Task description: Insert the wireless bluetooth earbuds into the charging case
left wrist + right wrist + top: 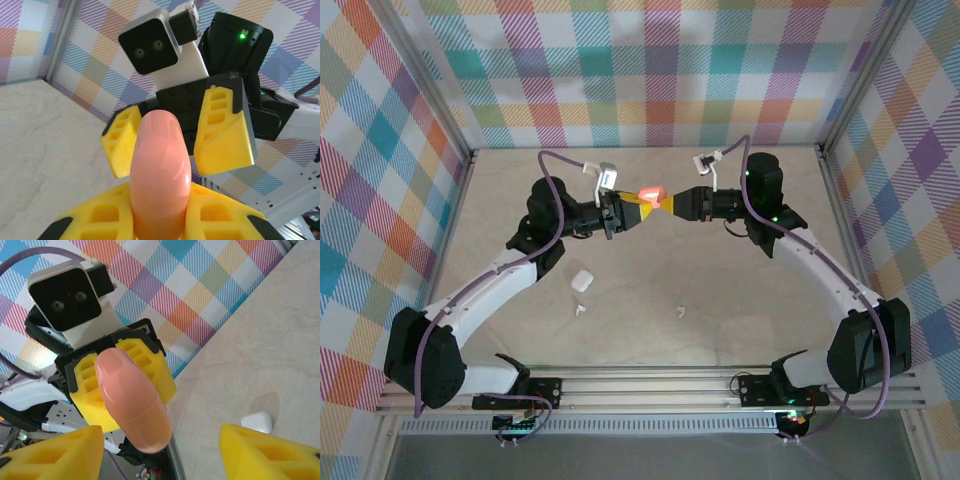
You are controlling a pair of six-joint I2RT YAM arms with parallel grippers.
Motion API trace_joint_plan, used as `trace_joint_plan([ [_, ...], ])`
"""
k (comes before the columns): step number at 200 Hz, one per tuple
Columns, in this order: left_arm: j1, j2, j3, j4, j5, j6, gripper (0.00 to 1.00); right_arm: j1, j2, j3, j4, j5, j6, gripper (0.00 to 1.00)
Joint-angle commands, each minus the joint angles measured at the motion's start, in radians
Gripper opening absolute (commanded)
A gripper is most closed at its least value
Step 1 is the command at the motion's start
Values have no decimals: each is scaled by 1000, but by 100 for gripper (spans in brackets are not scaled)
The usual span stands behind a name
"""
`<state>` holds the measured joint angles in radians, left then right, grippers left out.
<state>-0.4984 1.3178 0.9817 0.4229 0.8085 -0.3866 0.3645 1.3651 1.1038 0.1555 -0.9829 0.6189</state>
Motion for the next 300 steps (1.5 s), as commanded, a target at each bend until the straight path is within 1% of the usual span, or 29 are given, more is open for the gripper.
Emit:
trace_joint_plan([
  [1,6,17,37,61,58,-39,0,8,18,39,72,-30,-1,54],
  [33,7,30,41,67,74,-55,0,16,37,47,114,-63,5,36],
  [51,6,35,46,66,72,-57,0,19,44,48,137,-85,14,31],
  [66,6,44,50,66,74,-61,1,20,53,57,142,-105,27,31],
  [80,7,52,57,67,75,-63,1,22,63,64,142,-124,34,38],
  [88,6,56,61,69,78,-67,1,22,65,63,140,-129,34,40],
  [116,6,69,71,79,80,-78,1,27,66,61,143,-145,33,39],
  [128,7,72,73,82,80,-80,2,28,69,65,139,-155,30,37],
  [155,6,77,77,76,77,-81,3,28,76,70,119,-159,17,25],
  [169,6,78,79,67,77,-78,8,27,77,71,113,-150,16,21],
  [176,6,77,78,60,74,-71,12,26,77,71,110,-144,14,20],
  [188,6,70,81,25,55,-47,23,25,75,76,93,-131,3,19],
  [197,6,60,83,-19,26,-20,32,22,74,85,50,-106,-20,17],
  [216,6,31,79,-107,-48,40,59,3,72,112,-78,-44,-85,15],
  [226,8,17,78,-159,-81,72,78,-19,74,117,-122,-17,-100,15],
  [229,9,14,79,-174,-92,79,86,-27,76,117,-132,-10,-102,15],
  [232,9,13,80,-190,-102,88,97,-35,79,118,-143,-5,-104,15],
  [234,9,10,80,-200,-110,93,99,-41,81,119,-149,-2,-105,15],
  [257,20,-9,80,-311,-209,137,100,-120,134,147,-289,18,-142,16],
  [281,23,-47,58,-374,-372,148,100,-209,234,152,-388,-26,-147,19],
  [300,24,-81,43,-425,-501,141,100,-251,326,161,-475,-36,-214,18],
])
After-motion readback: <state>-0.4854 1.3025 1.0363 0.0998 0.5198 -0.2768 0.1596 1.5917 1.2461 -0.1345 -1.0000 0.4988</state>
